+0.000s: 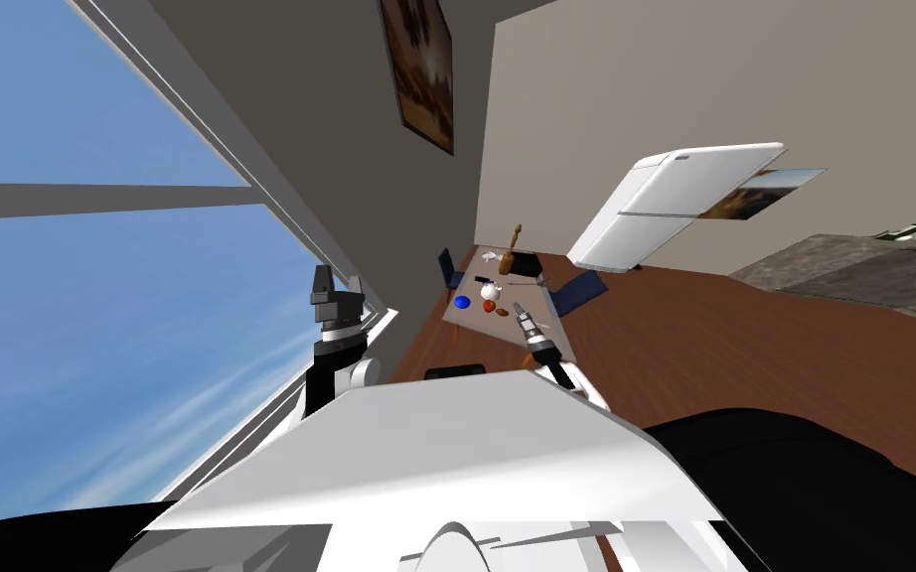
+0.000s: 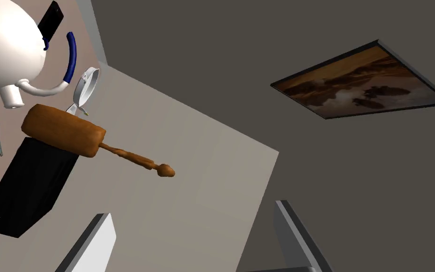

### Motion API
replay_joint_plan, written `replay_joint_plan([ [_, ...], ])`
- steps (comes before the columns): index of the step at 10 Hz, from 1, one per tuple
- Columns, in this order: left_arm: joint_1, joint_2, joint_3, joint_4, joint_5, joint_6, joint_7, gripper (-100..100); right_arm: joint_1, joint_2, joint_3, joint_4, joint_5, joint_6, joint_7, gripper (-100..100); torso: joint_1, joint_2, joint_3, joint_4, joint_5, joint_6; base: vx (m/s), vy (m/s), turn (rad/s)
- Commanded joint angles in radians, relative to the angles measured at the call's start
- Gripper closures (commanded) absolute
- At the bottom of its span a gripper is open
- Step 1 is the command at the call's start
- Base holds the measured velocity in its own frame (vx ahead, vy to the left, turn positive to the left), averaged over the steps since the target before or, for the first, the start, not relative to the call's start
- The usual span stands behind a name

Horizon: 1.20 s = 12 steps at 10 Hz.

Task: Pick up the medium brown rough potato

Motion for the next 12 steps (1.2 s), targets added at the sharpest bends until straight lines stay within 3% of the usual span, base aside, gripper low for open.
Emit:
replay_joint_plan([
  [1, 0.000, 0.000, 0.000, 0.000, 0.000, 0.000, 0.000, 0, 0.000, -0.018, 0.007, 0.050, 0.050, 0.012, 0.013, -100, 0.000, 0.000, 0.000, 0.000, 0.000, 0.000, -0.082, 0.037, 0.281],
  [4, 0.000, 0.000, 0.000, 0.000, 0.000, 0.000, 0.000, 0, -0.001, -0.039, 0.008, 0.114, 0.113, 0.012, 0.020, -100, -0.001, -0.002, -0.001, -0.001, 0.000, -0.001, -0.059, 0.030, 0.230],
  [5, 0.000, 0.000, 0.000, 0.000, 0.000, 0.000, 0.000, 0, -0.003, -0.060, 0.008, 0.164, 0.154, 0.013, 0.027, -100, -0.001, -0.003, -0.002, -0.001, 0.000, 0.000, -0.051, 0.042, 0.330],
  [6, 0.000, 0.000, 0.000, 0.000, 0.000, 0.000, 0.000, 0, -0.003, -0.060, 0.008, 0.170, 0.164, 0.013, 0.027, -100, -0.001, -0.003, -0.002, -0.001, 0.000, -0.001, -0.033, 0.031, 0.159],
  [12, 0.000, 0.000, 0.000, 0.000, 0.000, 0.000, 0.000, 0, -0.009, -0.122, 0.010, 0.349, 0.330, 0.015, 0.046, -100, -0.002, -0.005, -0.003, -0.001, 0.000, -0.001, -0.027, 0.033, 0.247],
])
